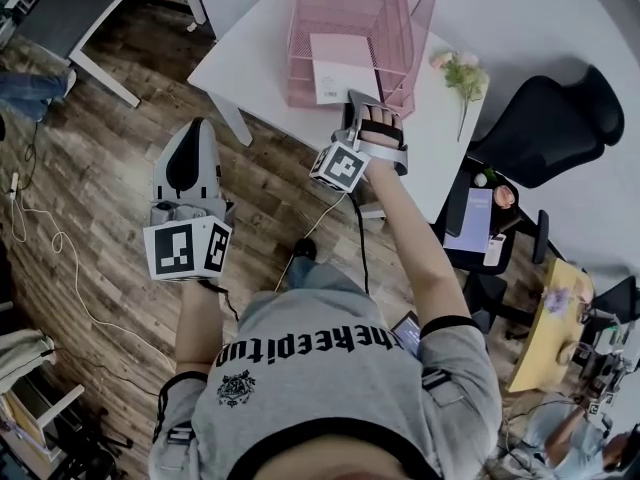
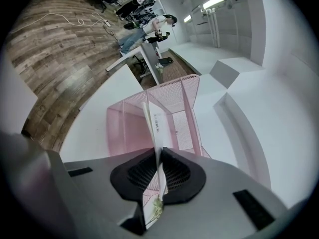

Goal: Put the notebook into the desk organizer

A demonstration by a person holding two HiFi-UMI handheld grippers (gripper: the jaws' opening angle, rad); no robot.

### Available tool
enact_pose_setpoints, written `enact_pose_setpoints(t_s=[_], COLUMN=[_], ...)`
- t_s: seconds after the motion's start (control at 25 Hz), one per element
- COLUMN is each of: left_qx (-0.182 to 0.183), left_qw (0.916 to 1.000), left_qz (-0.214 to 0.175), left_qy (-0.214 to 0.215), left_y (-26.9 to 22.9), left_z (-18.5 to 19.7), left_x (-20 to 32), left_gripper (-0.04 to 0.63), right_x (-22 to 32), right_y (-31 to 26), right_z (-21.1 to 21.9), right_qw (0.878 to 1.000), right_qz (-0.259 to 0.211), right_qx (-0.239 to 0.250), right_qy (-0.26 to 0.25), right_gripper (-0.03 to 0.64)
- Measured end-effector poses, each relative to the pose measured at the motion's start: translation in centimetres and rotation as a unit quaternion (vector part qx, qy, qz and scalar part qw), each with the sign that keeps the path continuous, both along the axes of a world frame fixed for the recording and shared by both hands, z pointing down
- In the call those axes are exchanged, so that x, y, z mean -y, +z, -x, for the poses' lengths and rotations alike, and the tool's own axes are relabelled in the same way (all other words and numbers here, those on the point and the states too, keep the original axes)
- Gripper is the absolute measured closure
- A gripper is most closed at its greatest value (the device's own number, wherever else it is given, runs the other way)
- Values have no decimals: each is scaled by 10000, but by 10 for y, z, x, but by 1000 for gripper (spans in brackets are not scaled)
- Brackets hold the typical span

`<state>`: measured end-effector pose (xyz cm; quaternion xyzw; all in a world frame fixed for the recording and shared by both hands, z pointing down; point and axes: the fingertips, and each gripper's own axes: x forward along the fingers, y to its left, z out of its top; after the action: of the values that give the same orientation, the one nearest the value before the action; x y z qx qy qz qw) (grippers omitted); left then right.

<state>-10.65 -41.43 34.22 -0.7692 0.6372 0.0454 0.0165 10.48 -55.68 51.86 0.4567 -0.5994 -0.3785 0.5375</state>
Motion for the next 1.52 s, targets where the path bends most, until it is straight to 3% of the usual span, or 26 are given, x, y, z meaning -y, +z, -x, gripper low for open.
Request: enact_pose_setpoints(t_s=[1.04, 1.52], left_qx=[78, 108], left_qw=[9995, 9996], left_qz=[100, 66], left_qy=[-273, -247], left_y=[6, 4], left_z=[9, 1], left_x=[12, 12], left_gripper=[591, 591], right_x=[27, 18], right_y=[10, 20], right_z=[19, 20], right_qw=[9990, 9956], right_qz=[326, 627], right_qx=[256, 617], right_qy=[-160, -320], right_gripper=[543, 495])
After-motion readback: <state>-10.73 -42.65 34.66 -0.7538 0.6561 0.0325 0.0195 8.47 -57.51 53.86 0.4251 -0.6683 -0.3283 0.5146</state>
